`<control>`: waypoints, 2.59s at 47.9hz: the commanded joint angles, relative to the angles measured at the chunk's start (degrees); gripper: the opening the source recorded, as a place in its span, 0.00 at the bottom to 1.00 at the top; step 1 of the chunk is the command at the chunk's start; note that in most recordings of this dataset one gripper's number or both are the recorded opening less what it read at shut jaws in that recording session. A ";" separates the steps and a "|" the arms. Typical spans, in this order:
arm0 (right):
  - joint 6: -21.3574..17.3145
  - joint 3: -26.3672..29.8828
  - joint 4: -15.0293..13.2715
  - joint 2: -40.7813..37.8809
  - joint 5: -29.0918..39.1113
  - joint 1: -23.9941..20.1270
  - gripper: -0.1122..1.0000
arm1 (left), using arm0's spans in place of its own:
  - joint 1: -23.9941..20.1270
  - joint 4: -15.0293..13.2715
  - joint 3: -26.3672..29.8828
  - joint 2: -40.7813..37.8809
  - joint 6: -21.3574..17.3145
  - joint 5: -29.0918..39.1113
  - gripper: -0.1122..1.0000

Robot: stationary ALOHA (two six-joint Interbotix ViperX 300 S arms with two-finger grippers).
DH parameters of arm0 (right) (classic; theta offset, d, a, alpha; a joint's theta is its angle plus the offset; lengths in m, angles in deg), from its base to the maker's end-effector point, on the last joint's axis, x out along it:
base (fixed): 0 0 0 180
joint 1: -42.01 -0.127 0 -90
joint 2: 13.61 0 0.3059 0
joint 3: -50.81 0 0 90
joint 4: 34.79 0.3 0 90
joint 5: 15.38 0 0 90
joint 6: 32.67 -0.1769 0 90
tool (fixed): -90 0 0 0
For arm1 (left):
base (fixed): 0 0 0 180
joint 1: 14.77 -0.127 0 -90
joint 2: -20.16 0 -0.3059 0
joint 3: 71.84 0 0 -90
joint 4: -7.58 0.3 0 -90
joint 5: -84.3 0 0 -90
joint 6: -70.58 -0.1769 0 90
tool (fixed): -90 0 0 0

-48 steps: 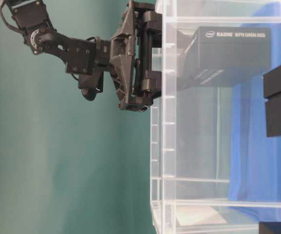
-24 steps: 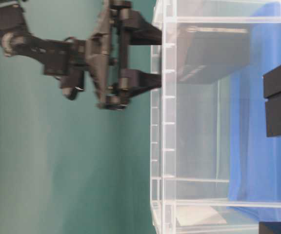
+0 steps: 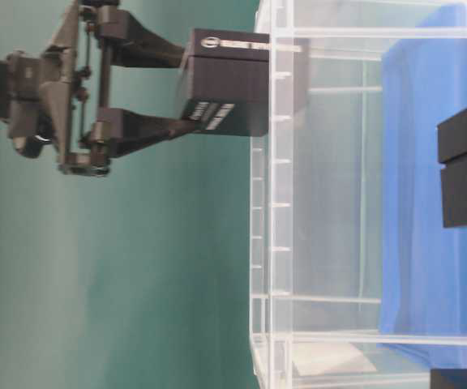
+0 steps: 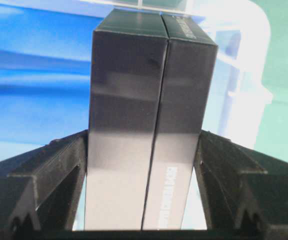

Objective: Take out the box from the case.
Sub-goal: 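Lift the right black box up out of the bin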

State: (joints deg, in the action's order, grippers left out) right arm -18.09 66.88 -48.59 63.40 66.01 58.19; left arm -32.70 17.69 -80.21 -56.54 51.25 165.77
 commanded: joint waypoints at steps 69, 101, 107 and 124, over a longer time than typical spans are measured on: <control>2.99 13.89 -1.23 2.20 10.55 -1.05 0.70 | -0.09 0.18 0.70 0.79 0.18 -0.26 0.95; 2.99 13.89 -1.32 2.20 10.37 -1.05 0.70 | -0.09 0.18 0.70 0.79 0.18 -0.26 0.95; 2.99 13.89 -1.32 2.20 10.28 -1.05 0.70 | -0.09 0.18 0.70 0.79 0.18 -0.26 0.95; 2.99 13.89 -1.32 2.20 10.28 -1.05 0.70 | -0.09 0.18 0.70 0.79 0.09 -0.26 0.95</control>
State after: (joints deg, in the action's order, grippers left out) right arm -15.18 79.18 -49.56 63.40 76.47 57.22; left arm -32.61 17.69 -80.13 -56.54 51.42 165.68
